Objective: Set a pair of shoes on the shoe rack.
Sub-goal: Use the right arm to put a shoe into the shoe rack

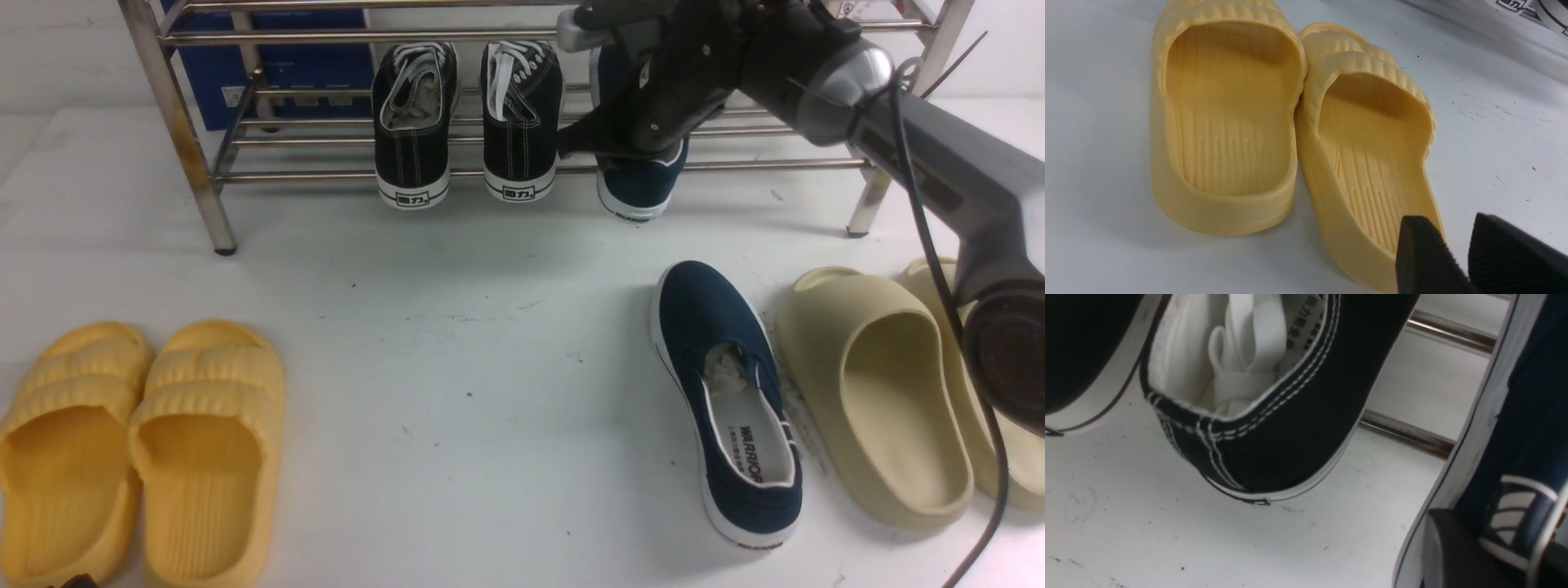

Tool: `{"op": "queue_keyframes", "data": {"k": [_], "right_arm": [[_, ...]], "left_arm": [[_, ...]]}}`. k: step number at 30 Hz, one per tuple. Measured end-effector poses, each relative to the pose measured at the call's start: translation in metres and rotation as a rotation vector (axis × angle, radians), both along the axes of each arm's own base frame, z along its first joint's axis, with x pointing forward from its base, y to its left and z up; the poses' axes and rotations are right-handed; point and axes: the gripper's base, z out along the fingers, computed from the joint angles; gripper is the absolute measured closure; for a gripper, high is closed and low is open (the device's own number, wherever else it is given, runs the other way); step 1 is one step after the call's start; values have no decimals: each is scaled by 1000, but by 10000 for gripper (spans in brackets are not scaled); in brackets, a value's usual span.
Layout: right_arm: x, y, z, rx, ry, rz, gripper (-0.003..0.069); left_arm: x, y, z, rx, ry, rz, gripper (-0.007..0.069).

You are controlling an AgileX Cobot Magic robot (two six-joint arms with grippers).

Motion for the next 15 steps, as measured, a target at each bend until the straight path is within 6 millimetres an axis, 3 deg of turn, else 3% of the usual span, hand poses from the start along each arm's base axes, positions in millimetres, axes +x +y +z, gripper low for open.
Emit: {"op": "queue_keyframes", "data": {"k": [10,15], "right_arm": [[2,-2,5,-20,-36,-1,368],[-7,-4,16,-40,-1,2,337]], "left_arm": [[0,0,0,0,0,0,419],[0,0,0,0,0,0,417]]}}
